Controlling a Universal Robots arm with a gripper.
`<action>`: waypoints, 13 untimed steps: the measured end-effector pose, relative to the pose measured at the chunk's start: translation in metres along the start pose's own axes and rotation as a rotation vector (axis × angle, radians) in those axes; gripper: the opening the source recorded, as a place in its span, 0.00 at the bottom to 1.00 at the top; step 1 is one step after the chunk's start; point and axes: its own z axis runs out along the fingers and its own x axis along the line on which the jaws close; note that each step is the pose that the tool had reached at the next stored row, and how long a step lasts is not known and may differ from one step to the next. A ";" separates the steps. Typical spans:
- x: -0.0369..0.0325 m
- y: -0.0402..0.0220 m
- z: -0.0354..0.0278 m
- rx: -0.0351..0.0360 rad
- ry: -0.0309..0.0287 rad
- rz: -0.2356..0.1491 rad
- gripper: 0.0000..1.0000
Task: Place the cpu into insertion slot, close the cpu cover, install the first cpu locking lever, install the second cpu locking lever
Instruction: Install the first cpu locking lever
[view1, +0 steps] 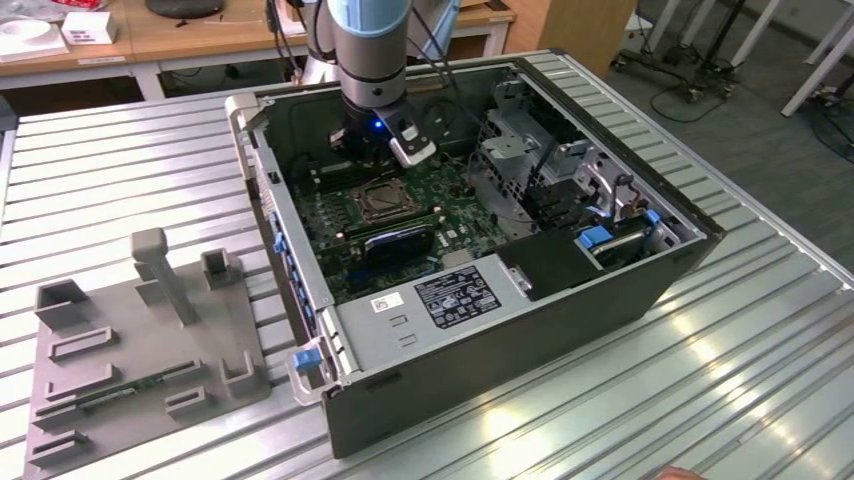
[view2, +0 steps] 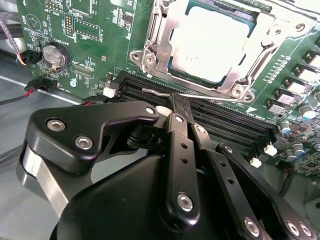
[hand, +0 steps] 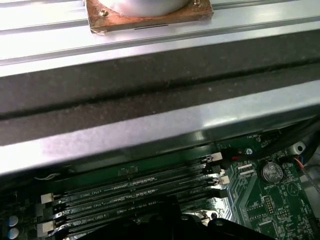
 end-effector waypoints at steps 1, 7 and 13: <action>0.0000 -0.0001 0.0004 0.0000 0.0000 0.000 0.10; -0.0004 -0.0004 0.0021 -0.0001 -0.0003 0.001 0.10; -0.0008 -0.0009 0.0041 0.0001 -0.0003 0.001 0.10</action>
